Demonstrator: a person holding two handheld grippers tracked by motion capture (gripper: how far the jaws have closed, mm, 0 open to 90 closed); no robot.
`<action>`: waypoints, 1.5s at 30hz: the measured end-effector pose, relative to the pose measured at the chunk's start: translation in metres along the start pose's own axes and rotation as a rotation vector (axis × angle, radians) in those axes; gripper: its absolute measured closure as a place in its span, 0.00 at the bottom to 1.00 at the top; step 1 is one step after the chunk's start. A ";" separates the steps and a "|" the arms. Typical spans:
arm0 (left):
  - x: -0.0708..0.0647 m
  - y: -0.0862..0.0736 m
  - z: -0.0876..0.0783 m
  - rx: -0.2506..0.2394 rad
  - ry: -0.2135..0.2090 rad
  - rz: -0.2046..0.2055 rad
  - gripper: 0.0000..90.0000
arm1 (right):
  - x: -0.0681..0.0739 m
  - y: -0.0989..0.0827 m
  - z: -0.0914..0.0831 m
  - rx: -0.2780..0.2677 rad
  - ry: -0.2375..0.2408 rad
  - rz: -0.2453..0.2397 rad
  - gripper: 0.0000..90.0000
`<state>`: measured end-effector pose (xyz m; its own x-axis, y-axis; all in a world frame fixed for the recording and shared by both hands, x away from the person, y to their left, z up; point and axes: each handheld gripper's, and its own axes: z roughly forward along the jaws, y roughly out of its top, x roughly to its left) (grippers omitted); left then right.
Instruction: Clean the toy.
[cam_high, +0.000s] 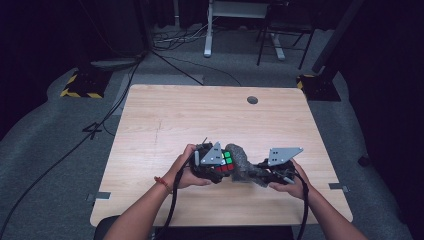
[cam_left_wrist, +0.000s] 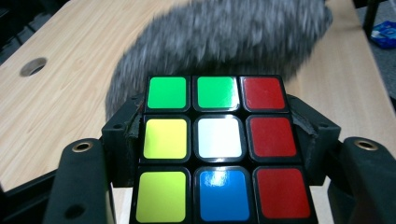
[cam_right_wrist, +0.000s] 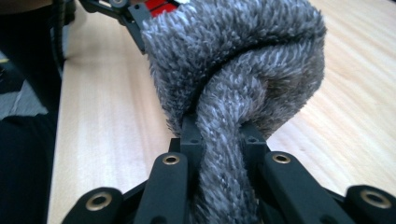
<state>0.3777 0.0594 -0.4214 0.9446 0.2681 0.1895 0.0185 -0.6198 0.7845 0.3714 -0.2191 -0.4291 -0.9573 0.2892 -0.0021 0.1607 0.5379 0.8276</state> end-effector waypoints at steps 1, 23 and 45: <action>0.003 -0.003 -0.002 0.002 0.014 -0.017 0.37 | -0.002 0.000 -0.002 -0.002 -0.013 0.002 0.86; 0.022 -0.070 -0.023 0.192 0.040 -0.127 0.37 | -0.036 -0.045 -0.017 0.158 -0.165 0.102 0.82; 0.027 -0.093 -0.015 0.187 -0.040 -0.298 0.26 | -0.040 -0.073 -0.012 0.175 -0.176 0.154 0.57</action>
<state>0.3969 0.1353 -0.4808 0.9008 0.4304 -0.0574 0.3510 -0.6442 0.6796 0.3947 -0.2793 -0.4829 -0.8644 0.5028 0.0060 0.3546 0.6012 0.7161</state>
